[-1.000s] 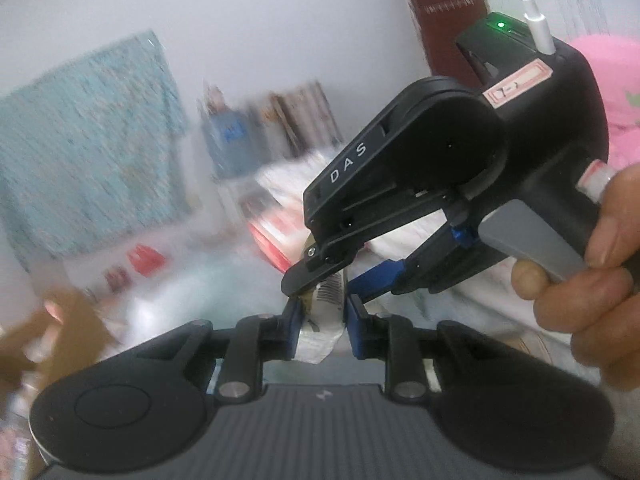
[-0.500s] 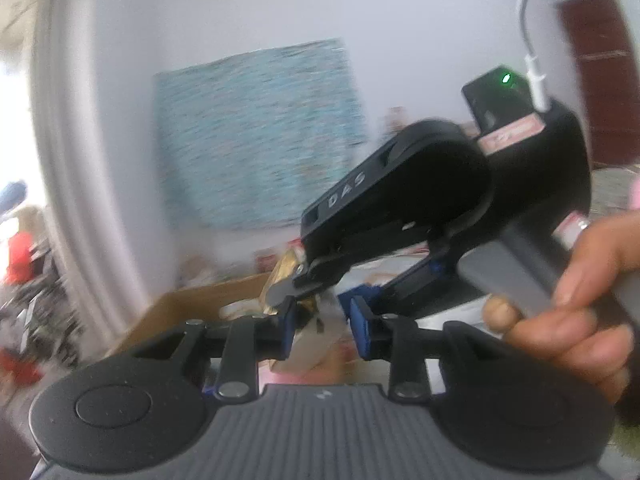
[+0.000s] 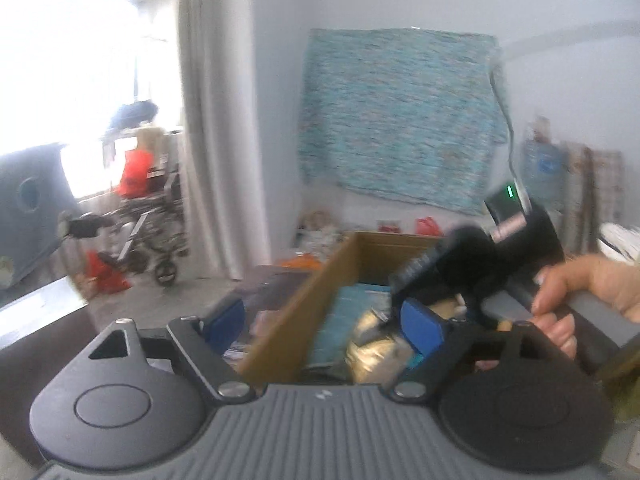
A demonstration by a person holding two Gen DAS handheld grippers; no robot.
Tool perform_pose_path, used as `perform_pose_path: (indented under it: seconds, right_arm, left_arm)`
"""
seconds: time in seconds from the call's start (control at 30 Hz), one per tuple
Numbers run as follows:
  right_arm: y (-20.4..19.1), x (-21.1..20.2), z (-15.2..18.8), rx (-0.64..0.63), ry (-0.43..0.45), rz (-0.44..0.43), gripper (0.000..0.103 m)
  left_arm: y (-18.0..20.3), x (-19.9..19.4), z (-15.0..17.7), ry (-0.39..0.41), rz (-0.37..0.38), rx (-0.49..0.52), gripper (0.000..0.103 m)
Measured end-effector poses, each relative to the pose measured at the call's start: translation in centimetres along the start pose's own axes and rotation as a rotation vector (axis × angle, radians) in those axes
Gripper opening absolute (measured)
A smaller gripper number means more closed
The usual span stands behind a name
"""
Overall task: Organize soft objects
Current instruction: 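Carry the brown carton in the right tool into the box and open, then move the right tool to the green floral scrunchie and grasp it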
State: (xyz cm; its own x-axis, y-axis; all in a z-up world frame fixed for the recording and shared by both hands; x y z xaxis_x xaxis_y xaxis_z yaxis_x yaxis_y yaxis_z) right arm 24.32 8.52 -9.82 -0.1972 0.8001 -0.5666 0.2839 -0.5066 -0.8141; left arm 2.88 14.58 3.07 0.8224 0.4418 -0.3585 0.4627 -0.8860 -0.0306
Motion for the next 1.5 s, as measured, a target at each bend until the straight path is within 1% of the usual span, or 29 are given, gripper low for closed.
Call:
perform_pose_path:
  seconds: [0.13,0.2,0.3,0.4,0.43,0.5,0.57,0.6,0.63,0.7,0.83,0.93,0.97,1.0,1.07,1.1,1.13,1.2,1.23,1.27,1.3,1.37,1.4,1.47,1.5]
  right_arm:
    - [-0.2,3.7,0.1,0.035,-0.076,-0.007,0.026]
    - [-0.4,5.4,0.2,0.053,-0.104,-0.015,0.026]
    - [-0.4,7.2,0.7,0.05,-0.131,0.006,0.028]
    - [0.0,8.0,1.5,0.044,-0.145,0.048,0.028]
    - [0.0,7.9,1.5,0.054,-0.154,0.044,0.028]
    - [-0.2,7.4,1.6,0.04,-0.144,0.064,0.029]
    - [-0.5,6.8,1.5,0.013,-0.144,0.079,0.034]
    - [-0.7,6.4,1.5,0.011,-0.141,0.085,0.038]
    - [-0.8,6.4,1.4,0.004,-0.135,0.095,0.045]
    - [-1.1,5.6,1.3,-0.026,-0.109,0.127,0.054]
    - [-1.4,3.3,1.1,-0.025,-0.065,0.128,0.056]
    - [-1.3,1.5,1.1,-0.003,-0.039,0.093,0.056]
    - [-1.6,0.5,1.2,0.001,-0.024,0.069,0.056]
    - [-1.6,-0.7,1.2,0.001,-0.011,0.041,0.056]
    - [-2.0,-3.6,1.7,-0.005,0.022,-0.015,0.06]
    - [-1.9,-5.0,1.8,-0.013,0.042,-0.036,0.067]
    - [-1.8,-7.1,2.1,-0.028,0.076,-0.054,0.074]
    - [-1.5,-11.2,3.1,-0.071,0.144,-0.074,0.079]
    - [-1.2,-14.0,4.0,-0.094,0.185,-0.077,0.081]
    - [-0.5,-16.3,4.6,-0.104,0.221,-0.072,0.082]
    - [0.2,-19.3,5.6,-0.113,0.273,-0.056,0.084]
    - [1.7,-24.7,7.6,-0.126,0.361,-0.015,0.084]
    - [2.8,-27.7,9.0,-0.124,0.416,0.016,0.084]
    - [5.4,-33.2,11.8,-0.116,0.514,0.079,0.09]
    - [6.4,-35.2,13.1,-0.109,0.553,0.105,0.092]
  left_arm:
    - [-3.6,-0.8,-0.2,0.006,-0.106,-0.053,0.089]
    - [-4.7,-0.7,-0.5,0.002,-0.144,-0.076,0.089]
    - [-6.5,0.3,-0.9,-0.012,-0.153,-0.11,0.089]
    - [-7.2,-0.1,-0.4,-0.021,-0.149,-0.122,0.089]
    - [-7.2,0.0,-0.3,-0.026,-0.149,-0.121,0.089]
    - [-7.6,0.4,0.1,-0.031,-0.146,-0.121,0.089]
    - [-7.8,0.8,0.4,-0.033,-0.14,-0.125,0.089]
    - [-7.9,1.1,0.6,-0.035,-0.137,-0.127,0.089]
    - [-8.0,1.0,0.6,-0.036,-0.135,-0.13,0.089]
    - [-8.0,1.0,0.7,-0.035,-0.132,-0.133,0.089]
    - [-8.0,1.1,0.7,-0.033,-0.133,-0.135,0.089]
    - [-7.7,0.8,0.6,-0.032,-0.12,-0.136,0.09]
    - [-7.5,0.6,0.5,-0.032,-0.109,-0.136,0.091]
    - [-7.2,0.4,0.3,-0.031,-0.093,-0.134,0.092]
    - [-6.2,-0.3,-0.1,-0.026,-0.045,-0.134,0.094]
    - [-5.4,-0.7,-0.4,-0.023,-0.006,-0.131,0.095]
    - [-4.4,-1.2,-0.6,-0.019,0.042,-0.121,0.096]
    - [-2.1,-2.1,-0.9,-0.014,0.15,-0.094,0.099]
    - [-0.8,-2.5,-0.9,-0.014,0.206,-0.07,0.099]
    - [0.9,-3.1,-0.9,-0.012,0.269,-0.039,0.099]
    - [2.7,-3.7,-0.8,-0.01,0.33,-0.006,0.1]
    - [6.5,-4.8,-0.2,-0.013,0.451,0.061,0.101]
    - [8.4,-5.3,0.2,-0.02,0.511,0.098,0.101]
    - [12.9,-6.5,1.4,-0.038,0.637,0.183,0.101]
    - [15.0,-7.0,2.1,-0.05,0.689,0.223,0.101]
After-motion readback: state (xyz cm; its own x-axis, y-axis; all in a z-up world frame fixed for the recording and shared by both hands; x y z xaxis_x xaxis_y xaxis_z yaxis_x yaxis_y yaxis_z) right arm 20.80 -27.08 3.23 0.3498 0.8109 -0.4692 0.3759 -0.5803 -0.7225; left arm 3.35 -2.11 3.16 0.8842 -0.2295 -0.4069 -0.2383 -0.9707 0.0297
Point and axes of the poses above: each gripper's, at about its wrist camera, not at the fingertips, and x roughly the way its jaws point, y to its right, z to its underside, the point moved 6 cm from there along x, roughly the way its jaws point, and after that the axes turned 3 degrees about -x, right-handed, at the moved point
